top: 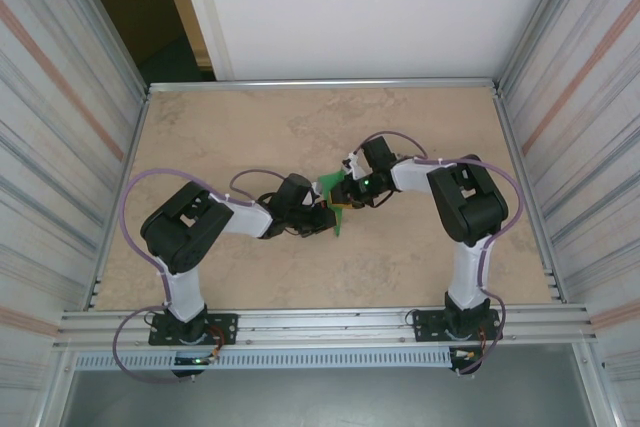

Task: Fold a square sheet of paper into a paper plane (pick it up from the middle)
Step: Fold the wing for the fifth time at the center of the table.

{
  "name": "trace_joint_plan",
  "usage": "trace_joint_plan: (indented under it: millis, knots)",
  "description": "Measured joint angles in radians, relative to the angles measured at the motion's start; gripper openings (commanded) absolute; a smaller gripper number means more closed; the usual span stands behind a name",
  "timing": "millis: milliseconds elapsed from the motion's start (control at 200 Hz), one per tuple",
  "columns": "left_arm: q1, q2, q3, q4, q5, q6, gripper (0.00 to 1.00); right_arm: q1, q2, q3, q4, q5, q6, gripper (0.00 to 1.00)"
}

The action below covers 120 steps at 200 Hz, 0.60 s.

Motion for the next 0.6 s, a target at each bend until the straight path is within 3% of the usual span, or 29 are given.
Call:
trace_joint_plan:
  millis: [125,281,601]
  knots:
    - [0.000,0.001,0.000,0.001,0.003,0.003,0.03,-0.031,-0.107,-0.084,0.018,0.029,0.013,0.37]
    - [0.002,0.003,-0.002,0.007,0.008,0.006,0.02,-0.076,-0.195,-0.099,-0.009,0.186,0.017,0.47]
    - [0.003,0.005,-0.002,0.008,0.014,0.015,0.02,-0.034,-0.040,0.122,-0.178,0.402,-0.053,0.49]
